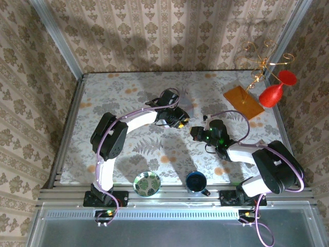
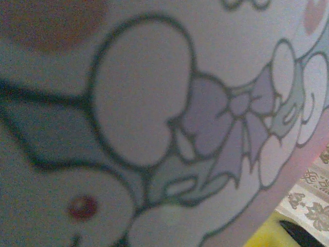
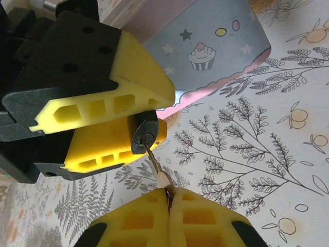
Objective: Unlock the padlock with the key
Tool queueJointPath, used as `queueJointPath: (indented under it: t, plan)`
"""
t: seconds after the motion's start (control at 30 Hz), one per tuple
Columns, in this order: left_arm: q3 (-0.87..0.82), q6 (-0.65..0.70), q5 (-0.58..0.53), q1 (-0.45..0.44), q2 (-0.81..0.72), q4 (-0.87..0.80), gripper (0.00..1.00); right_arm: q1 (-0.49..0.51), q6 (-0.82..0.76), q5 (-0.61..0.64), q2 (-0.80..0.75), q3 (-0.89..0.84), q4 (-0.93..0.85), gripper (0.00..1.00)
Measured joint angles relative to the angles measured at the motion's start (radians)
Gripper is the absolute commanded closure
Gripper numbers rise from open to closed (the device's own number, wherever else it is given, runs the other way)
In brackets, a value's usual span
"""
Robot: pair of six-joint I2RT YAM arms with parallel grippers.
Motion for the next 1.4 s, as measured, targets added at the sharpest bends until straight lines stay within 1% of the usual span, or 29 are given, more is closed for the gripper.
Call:
queueJointPath:
  t: [0.37, 0.6, 0.73, 0.9, 1.2, 1.4]
  plan:
    - [0.001, 0.000, -0.013, -0.001, 0.005, 0.011, 1.00, 0.000, 0.026, 0.000, 0.052, 0.008, 0.036, 1.00]
    - [0.005, 0.001, -0.019, 0.002, 0.007, 0.010, 1.00, 0.000, 0.026, -0.002, 0.053, 0.047, -0.034, 1.00]
    - [0.024, 0.007, -0.025, 0.003, 0.013, -0.029, 1.00, -0.005, 0.025, -0.019, 0.053, 0.068, -0.079, 1.00]
    - [0.068, 0.017, -0.029, 0.003, 0.026, -0.104, 1.00, -0.038, 0.026, -0.086, 0.053, 0.085, -0.114, 1.00]
    - [0.107, 0.024, -0.036, -0.008, 0.042, -0.173, 1.00, -0.119, 0.030, -0.263, 0.077, 0.086, -0.106, 1.00]
    - [0.129, 0.023, -0.039, -0.010, 0.052, -0.199, 1.00, -0.130, 0.030, -0.285, 0.077, 0.086, -0.107, 1.00]
